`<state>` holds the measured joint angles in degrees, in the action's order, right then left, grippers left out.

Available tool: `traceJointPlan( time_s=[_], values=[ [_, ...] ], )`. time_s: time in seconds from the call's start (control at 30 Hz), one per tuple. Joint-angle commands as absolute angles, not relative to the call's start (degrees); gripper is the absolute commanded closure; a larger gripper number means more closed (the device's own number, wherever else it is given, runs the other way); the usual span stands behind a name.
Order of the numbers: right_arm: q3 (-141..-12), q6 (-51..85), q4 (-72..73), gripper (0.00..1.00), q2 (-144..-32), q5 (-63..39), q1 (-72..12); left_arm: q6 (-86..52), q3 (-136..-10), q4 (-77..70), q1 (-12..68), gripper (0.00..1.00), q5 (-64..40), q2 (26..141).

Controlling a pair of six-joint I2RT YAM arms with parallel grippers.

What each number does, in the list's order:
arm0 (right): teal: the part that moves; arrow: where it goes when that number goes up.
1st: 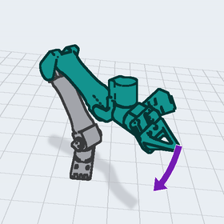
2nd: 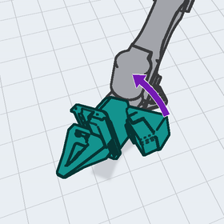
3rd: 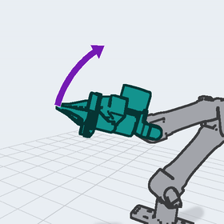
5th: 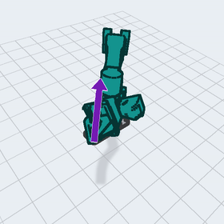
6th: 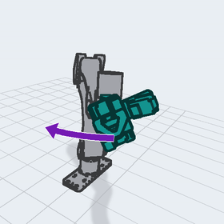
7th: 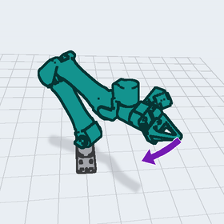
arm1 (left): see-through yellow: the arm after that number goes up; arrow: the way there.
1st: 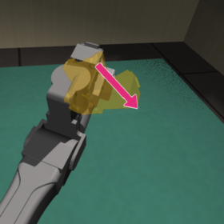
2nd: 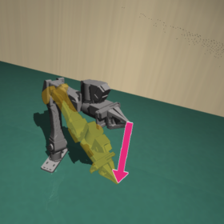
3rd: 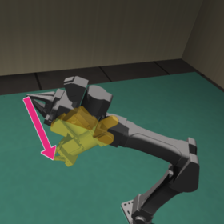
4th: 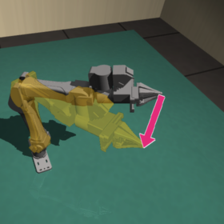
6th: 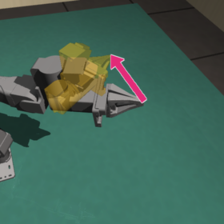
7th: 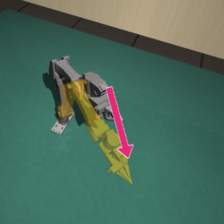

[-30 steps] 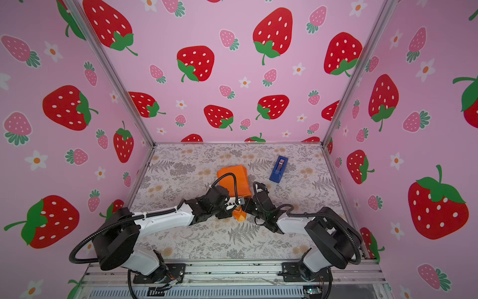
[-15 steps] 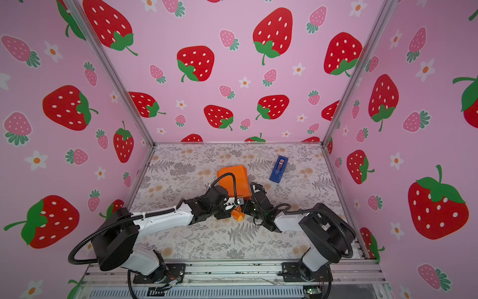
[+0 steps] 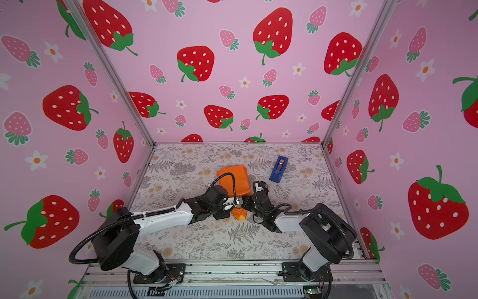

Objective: Wrap a gift box in wrapping paper
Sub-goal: Fold the wrapping paper for the gift box.

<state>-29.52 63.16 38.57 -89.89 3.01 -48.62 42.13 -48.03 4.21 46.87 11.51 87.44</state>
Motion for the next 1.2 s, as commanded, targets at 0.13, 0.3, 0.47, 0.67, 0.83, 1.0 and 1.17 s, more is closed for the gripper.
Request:
traceJointPlan(
  time_s=[0.13,0.3,0.47,0.67,0.83,1.0,1.17],
  values=[
    [-30.01,60.23,32.47,0.89,-84.03,4.07,-48.8,33.22,-54.15,12.52,46.59,0.14,10.21,83.93],
    [-30.17,58.51,18.95,0.79,-76.41,4.61,-48.78,12.05,-59.29,19.51,46.76,0.19,10.85,80.35],
    [-30.86,58.38,10.17,0.61,-74.62,1.86,-48.8,-14.37,-58.14,21.33,46.63,0.22,10.09,75.82],
    [-32.9,58.49,11.13,0.52,-78.33,-1.14,-48.75,-40.51,-54.37,23.4,46.37,0.31,6.81,73.46],
    [-35.95,58.28,12.93,0.53,-83.2,-1.81,-48.82,-60.09,-44.91,11.89,47.22,0.45,4.49,72.64],
    [-37.67,57.43,13.61,0.61,-86.45,-0.76,-48.65,-67.52,-44.1,7.06,49.38,0.53,4.01,78.45],
    [-37.9,57.7,14.67,0.68,-88.87,-0.71,-48.65,-71.71,-45.37,4.37,50.73,0.6,4.68,82.84]
  ],
)
